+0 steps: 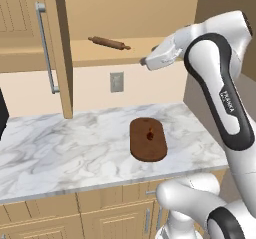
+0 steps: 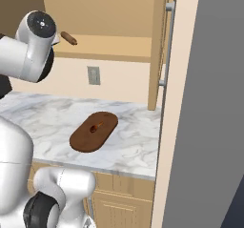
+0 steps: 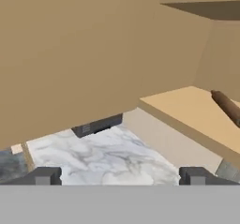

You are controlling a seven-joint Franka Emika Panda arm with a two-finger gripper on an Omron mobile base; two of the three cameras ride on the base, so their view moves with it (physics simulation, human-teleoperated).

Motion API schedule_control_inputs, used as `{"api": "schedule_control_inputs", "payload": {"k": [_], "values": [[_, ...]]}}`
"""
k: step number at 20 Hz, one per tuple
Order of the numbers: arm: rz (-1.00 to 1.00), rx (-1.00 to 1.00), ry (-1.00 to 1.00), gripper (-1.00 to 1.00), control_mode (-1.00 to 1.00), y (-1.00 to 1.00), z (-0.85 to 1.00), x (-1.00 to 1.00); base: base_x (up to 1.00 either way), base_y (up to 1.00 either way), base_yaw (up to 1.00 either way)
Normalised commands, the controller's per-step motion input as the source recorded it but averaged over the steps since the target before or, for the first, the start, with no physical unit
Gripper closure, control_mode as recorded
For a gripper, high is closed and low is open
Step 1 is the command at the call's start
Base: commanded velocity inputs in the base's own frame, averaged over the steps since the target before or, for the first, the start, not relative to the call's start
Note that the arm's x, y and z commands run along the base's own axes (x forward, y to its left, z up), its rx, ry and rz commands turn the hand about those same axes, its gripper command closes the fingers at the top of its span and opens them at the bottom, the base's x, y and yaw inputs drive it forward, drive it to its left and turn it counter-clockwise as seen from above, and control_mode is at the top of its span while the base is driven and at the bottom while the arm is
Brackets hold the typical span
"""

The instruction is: Open the cabinet, retrieve the rolling pin, and place it next to the meat on the cutting board to prepare for tenderizing.

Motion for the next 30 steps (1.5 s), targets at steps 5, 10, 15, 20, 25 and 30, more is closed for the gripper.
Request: {"api": "schedule_control_inputs", "payload": {"k": [5, 10, 15, 20, 25, 30], "values": [[-0.01, 0.03, -0.02, -1.00, -1.00, -0.22, 0.18, 0.44, 0.00, 0.00, 0.00], [-0.04, 0.02, 0.02, -1.00, -1.00, -0.07, 0.14, 0.51, 0.00, 0.00, 0.00], [-0.02, 0.00, 0.00, -1.00, -1.00, -0.01, 0.00, 0.06, 0.00, 0.00, 0.00], [-0.01, 0.00, 0.01, -1.00, -1.00, -0.01, -0.01, 0.25, 0.00, 0.00, 0.00], [-0.04, 0.00, 0.06, -1.00, -1.00, 0.00, -0.02, 0.58, 0.00, 0.00, 0.00], [-0.03, 0.00, 0.04, -1.00, -1.00, 0.00, -0.06, 0.53, 0.00, 0.00, 0.00]]}}
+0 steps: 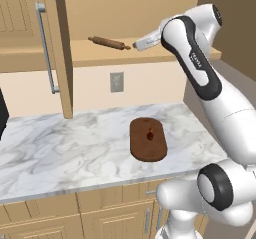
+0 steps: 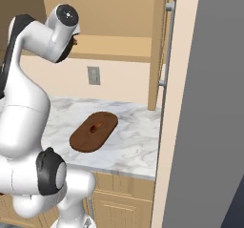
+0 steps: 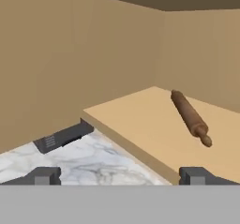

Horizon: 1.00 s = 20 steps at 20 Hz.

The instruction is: Open the cabinet, retrieve the rolling pin, and place it next to the meat on the cutting board to prepare for tenderizing.

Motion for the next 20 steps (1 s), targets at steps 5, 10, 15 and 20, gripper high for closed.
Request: {"api": "schedule_control_inputs", "payload": {"k": [5, 10, 15, 20], "values": [[-0.01, -0.01, 0.01, -1.00, -1.00, 0.00, -0.07, 0.38, 0.00, 0.00, 0.00], [0.00, -0.02, 0.00, -1.00, -1.00, 0.00, -0.05, 0.34, 0.00, 0.00, 0.00], [-0.03, -0.02, 0.02, -1.00, -1.00, 0.01, -0.04, 0.43, 0.00, 0.00, 0.00], [-0.05, -0.01, 0.03, -1.00, -1.00, 0.01, -0.02, 0.40, 0.00, 0.00, 0.00]]}}
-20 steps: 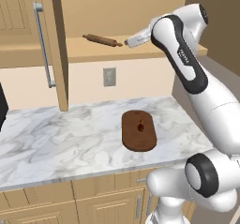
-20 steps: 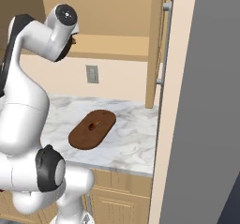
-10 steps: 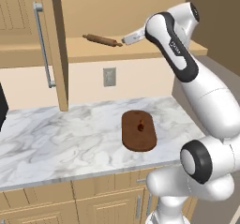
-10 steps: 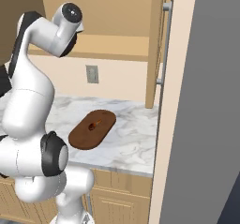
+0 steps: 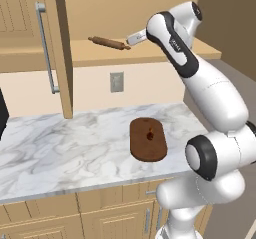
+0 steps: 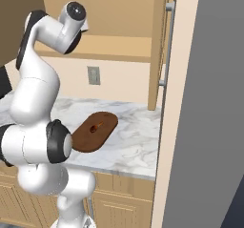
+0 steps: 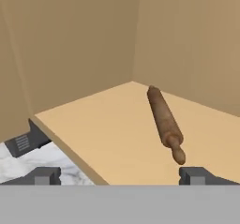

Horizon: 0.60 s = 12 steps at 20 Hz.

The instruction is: Open the cabinet, retrieve the rolling pin, and place it next to the meat on the cutting board to prepare for tenderizing.

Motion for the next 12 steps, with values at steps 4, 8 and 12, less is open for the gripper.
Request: {"api": "schedule_control_inputs", "payload": {"k": [4, 8, 12], "values": [[-0.05, 0.00, 0.04, -1.00, -1.00, 0.00, -0.01, 0.36, 0.00, 0.00, 0.00], [-0.02, -0.04, 0.00, -1.00, -1.00, 0.10, -0.07, 0.18, 0.00, 0.00, 0.00], [0.00, -0.06, 0.00, -1.00, -1.00, 0.13, -0.09, 0.10, 0.00, 0.00, 0.00]]}}
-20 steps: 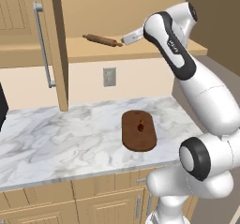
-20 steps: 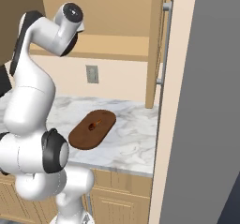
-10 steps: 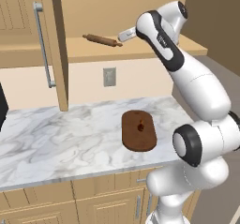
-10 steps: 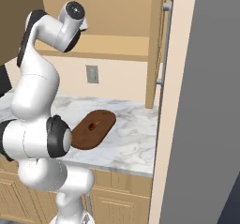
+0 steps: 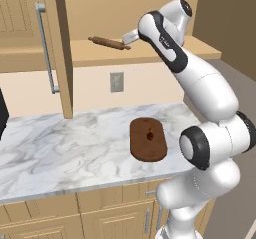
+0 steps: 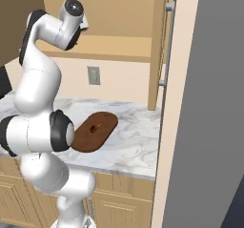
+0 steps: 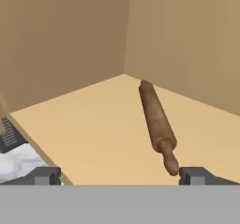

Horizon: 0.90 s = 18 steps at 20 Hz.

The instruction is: Open the cabinet, retrieve the rolling pin, and place it next to the meat on the cutting board to prepare for tenderizing.

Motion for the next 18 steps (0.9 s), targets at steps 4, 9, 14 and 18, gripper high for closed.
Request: {"api": "schedule_control_inputs", "payload": {"k": [4, 9, 14, 18], "values": [[0.00, -0.05, 0.00, -1.00, -1.00, 0.10, -0.06, 0.21, 0.00, 0.00, 0.00], [0.00, -0.05, 0.00, -1.00, -1.00, 0.02, -0.06, 0.21, 0.00, 0.00, 0.00], [0.00, -0.04, 0.00, -1.00, -1.00, 0.01, -0.06, 0.18, 0.00, 0.00, 0.00], [0.00, -0.02, 0.00, -1.00, -1.00, 0.03, -0.03, 0.26, 0.00, 0.00, 0.00]]}}
